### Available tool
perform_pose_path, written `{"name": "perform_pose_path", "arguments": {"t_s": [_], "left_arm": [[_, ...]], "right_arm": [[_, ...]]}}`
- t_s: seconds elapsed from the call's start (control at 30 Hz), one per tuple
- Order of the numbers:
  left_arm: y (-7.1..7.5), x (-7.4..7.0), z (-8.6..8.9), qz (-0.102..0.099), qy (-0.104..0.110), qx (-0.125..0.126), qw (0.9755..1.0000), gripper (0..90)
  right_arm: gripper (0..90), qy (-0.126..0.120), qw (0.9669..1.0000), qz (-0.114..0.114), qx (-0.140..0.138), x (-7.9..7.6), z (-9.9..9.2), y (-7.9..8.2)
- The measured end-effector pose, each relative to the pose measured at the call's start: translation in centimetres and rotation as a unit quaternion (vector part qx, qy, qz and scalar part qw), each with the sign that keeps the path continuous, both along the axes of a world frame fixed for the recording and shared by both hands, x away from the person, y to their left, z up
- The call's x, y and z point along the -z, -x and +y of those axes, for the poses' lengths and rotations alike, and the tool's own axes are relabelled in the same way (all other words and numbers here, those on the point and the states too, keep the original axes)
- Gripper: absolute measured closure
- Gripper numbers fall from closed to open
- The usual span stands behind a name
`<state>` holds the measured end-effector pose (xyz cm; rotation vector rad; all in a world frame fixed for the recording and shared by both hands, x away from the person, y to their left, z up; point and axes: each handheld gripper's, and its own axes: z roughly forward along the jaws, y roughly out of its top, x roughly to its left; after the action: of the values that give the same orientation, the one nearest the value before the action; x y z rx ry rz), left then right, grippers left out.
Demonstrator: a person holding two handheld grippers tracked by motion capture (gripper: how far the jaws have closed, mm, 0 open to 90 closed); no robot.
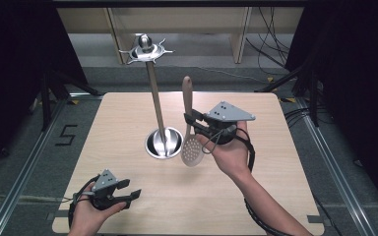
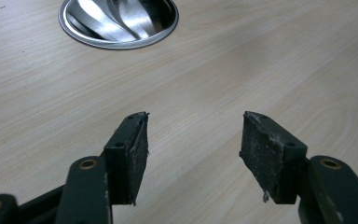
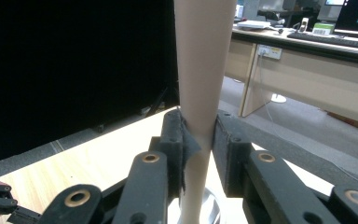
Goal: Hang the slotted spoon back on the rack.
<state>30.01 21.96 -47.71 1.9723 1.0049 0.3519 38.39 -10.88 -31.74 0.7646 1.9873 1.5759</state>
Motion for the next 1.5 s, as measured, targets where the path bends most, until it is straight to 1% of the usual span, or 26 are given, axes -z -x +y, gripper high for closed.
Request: {"name": "perform_pose_path", "arguments": {"t_s": [0.07, 0.13, 0.17, 0.23, 0.27, 0.37, 0.43, 0.47, 0.5, 0.53, 0.57, 0.63, 0.67, 0.7, 0.73, 0.83, 0.9, 0.93, 1.17, 1.23, 1.3, 1.33, 1.37, 1.43, 1.47, 1.5], "left_arm": [[0.0, 0.0, 0.0, 0.001, 0.003, 0.0, 1.0, 40.6], [0.0, 0.0, -0.1, 0.0, 0.003, -0.001, 1.0, 40.6], [0.0, 0.0, -0.1, 0.0, 0.003, 0.0, 1.0, 40.6], [0.0, 0.0, -0.1, 0.0, 0.003, 0.0, 1.0, 40.6], [0.0, 0.0, -0.1, 0.0, 0.003, 0.0, 1.0, 40.6], [0.0, 0.0, -0.1, 0.0, 0.004, 0.0, 1.0, 40.6], [0.0, 0.0, 0.0, -0.003, 0.001, 0.003, 1.0, 40.6], [0.0, 0.0, -0.1, 0.0, 0.003, 0.0, 1.0, 40.6], [0.0, 0.0, 0.0, -0.003, 0.001, 0.003, 1.0, 40.5], [0.0, 0.0, 0.0, -0.002, 0.002, 0.002, 1.0, 40.6], [0.0, 0.0, 0.0, -0.002, 0.0, 0.003, 1.0, 40.6], [0.0, 0.0, 0.0, 0.0, 0.0, 0.001, 1.0, 40.6], [0.0, 0.0, 0.0, 0.0, 0.001, 0.0, 1.0, 40.6], [-0.1, 0.0, 0.1, -0.001, -0.007, 0.004, 1.0, 40.6], [0.0, 0.0, 0.0, 0.001, 0.003, 0.0, 1.0, 40.6], [0.1, 0.0, 0.0, 0.001, 0.003, 0.0, 1.0, 40.6], [0.0, -0.1, 0.1, -0.001, -0.005, 0.004, 1.0, 40.6], [0.0, 0.0, 0.0, 0.001, -0.001, 0.001, 1.0, 40.6], [0.0, -0.1, 0.1, -0.001, -0.005, 0.004, 1.0, 40.6], [0.0, -0.1, 0.1, -0.002, -0.003, 0.002, 1.0, 40.6], [0.0, -0.1, 0.1, 0.0, -0.004, 0.004, 1.0, 40.6], [0.0, -0.1, 0.1, -0.001, -0.005, 0.004, 1.0, 40.6], [0.0, -0.1, 0.0, 0.001, -0.002, 0.002, 1.0, 40.6], [0.1, 0.0, 0.0, -0.001, 0.004, 0.0, 1.0, 40.6], [0.1, 0.0, 0.0, 0.0, 0.004, 0.0, 1.0, 40.6], [0.1, 0.0, 0.0, 0.0, 0.004, 0.0, 1.0, 40.6]], "right_arm": [[75.6, 0.001, 1.0, 0.007, 0.005, -0.1, 0.1, 0.1], [75.6, 0.002, 1.0, 0.0, -0.003, -0.1, 0.2, -0.1], [75.6, 0.006, 1.0, -0.006, 0.002, -0.2, 0.1, -0.2], [75.6, 0.003, 1.0, 0.003, -0.001, -0.2, 0.3, -0.1], [75.6, 0.007, 1.0, -0.003, 0.0, -0.2, 0.3, -0.2], [75.6, 0.005, 1.0, 0.003, -0.002, -0.3, 0.5, -0.2], [75.6, 0.006, 1.0, -0.004, -0.004, -0.4, 0.6, -0.3], [75.6, 0.003, 1.0, 0.004, -0.005, -0.4, 0.7, -0.3], [75.6, 0.005, 1.0, -0.004, -0.004, -0.5, 0.8, -0.4], [75.6, 0.005, 1.0, 0.004, -0.006, -0.6, 0.9, -0.3], [75.6, 0.012, 0.9999, -0.008, -0.003, -0.7, 0.9, -0.5], [75.6, 0.006, 1.0, 0.004, -0.005, -0.8, 1.2, -0.5], [75.6, 0.008, 0.9999, -0.002, -0.007, -0.8, 1.3, -0.7], [75.6, 0.01, 0.9999, -0.001, -0.006, -1.0, 1.4, -0.7], [75.6, 0.009, 0.9999, 0.005, -0.005, -1.0, 1.5, -0.7], [75.6, 0.014, 0.9999, -0.001, -0.006, -1.3, 1.8, -1.0], [75.6, 0.015, 0.9999, 0.005, -0.005, -1.5, 2.1, -1.0], [75.6, 0.011, 0.9999, 0.006, -0.007, -1.5, 2.3, -1.1], [75.6, 0.015, 0.9999, 0.004, 0.002, -1.9, 3.2, -1.4], [75.6, 0.008, 0.9999, 0.012, 0.0, -1.9, 3.6, -1.5], [75.6, 0.015, 0.9999, 0.004, 0.003, -1.9, 3.7, -1.7], [75.6, 0.012, 0.9999, 0.01, 0.001, -1.9, 3.9, -1.7], [75.6, 0.015, 0.9999, 0.005, 0.003, -2.0, 3.9, -1.8], [75.6, 0.011, 0.9997, 0.021, 0.006, -2.0, 4.2, -1.8], [75.6, 0.012, 0.9998, 0.015, 0.0, -2.0, 4.3, -2.0], [75.6, 0.012, 0.9997, 0.019, 0.004, -2.1, 4.4, -2.0]]}}
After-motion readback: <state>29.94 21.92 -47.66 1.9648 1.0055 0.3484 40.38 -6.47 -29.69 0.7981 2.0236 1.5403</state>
